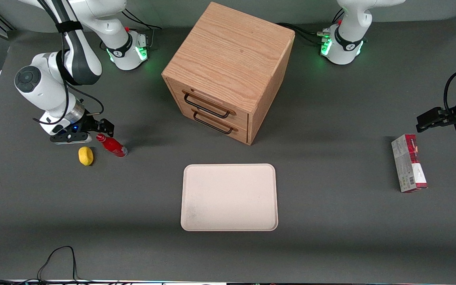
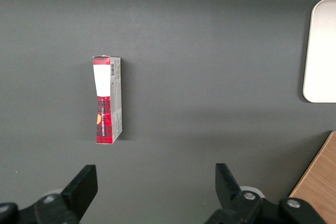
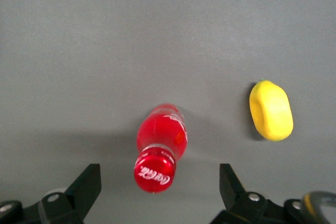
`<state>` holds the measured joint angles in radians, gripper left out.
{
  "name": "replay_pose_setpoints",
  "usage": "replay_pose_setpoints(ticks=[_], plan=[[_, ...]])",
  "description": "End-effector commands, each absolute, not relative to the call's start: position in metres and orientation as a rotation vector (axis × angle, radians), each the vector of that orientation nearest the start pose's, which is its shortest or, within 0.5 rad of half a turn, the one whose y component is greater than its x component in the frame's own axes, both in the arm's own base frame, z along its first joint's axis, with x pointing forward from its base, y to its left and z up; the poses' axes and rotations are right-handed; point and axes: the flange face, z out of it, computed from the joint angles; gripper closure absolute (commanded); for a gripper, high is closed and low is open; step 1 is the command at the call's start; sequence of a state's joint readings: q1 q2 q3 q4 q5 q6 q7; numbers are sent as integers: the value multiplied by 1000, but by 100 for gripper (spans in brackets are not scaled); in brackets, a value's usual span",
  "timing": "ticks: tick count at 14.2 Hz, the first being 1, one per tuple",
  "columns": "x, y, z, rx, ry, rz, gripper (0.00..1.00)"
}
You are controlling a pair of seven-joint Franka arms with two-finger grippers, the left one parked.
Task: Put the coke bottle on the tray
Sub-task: 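Close the right gripper around the red bottle's neck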
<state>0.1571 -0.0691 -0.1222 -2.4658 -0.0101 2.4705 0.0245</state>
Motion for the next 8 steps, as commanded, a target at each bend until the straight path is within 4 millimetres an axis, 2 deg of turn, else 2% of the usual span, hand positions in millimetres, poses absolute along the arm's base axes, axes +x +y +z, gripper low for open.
replay_pose_setpoints(ticks=[1,2,3,7,8], plan=[[482,10,322,-3123,-40,-162,0],[483,7,319,-3116,-16,-172,1],[485,8,316,-3105,7,-183,5],[484,11,310,-3103,8,-164,42],[484,11,308,-3104,8,-154,54]])
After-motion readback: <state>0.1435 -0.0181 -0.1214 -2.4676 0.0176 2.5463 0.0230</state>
